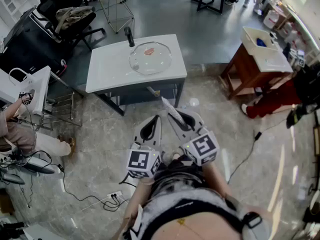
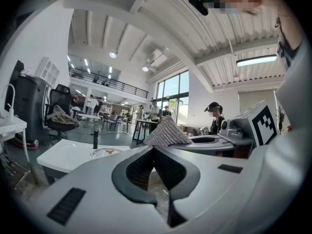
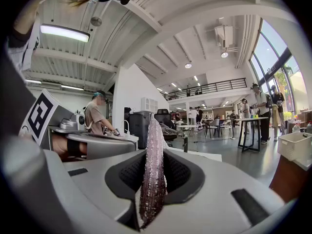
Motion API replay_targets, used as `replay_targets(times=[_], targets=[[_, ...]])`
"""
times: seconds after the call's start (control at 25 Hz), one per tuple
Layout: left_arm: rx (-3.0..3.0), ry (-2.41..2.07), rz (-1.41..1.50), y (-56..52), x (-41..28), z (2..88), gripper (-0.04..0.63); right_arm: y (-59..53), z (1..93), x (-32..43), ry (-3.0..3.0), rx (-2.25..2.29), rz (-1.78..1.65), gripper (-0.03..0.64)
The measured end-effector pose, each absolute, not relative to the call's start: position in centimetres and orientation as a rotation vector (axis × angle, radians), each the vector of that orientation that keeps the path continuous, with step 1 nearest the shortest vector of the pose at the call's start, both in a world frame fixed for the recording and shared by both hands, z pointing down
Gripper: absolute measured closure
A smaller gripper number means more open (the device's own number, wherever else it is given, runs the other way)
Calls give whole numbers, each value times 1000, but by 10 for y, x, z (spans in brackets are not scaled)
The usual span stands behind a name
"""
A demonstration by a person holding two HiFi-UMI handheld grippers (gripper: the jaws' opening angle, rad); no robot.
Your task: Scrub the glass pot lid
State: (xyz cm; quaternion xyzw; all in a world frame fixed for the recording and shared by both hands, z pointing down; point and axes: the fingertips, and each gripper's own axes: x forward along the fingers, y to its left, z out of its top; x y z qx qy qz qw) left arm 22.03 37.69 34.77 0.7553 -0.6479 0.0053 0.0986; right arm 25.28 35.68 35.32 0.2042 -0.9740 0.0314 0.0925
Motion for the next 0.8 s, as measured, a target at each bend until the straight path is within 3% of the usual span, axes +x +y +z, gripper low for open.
replay_targets(times=[0.8], targets=[[2152, -1951, -61, 349, 199, 365, 603, 323, 363, 239, -2914, 527, 113, 535]])
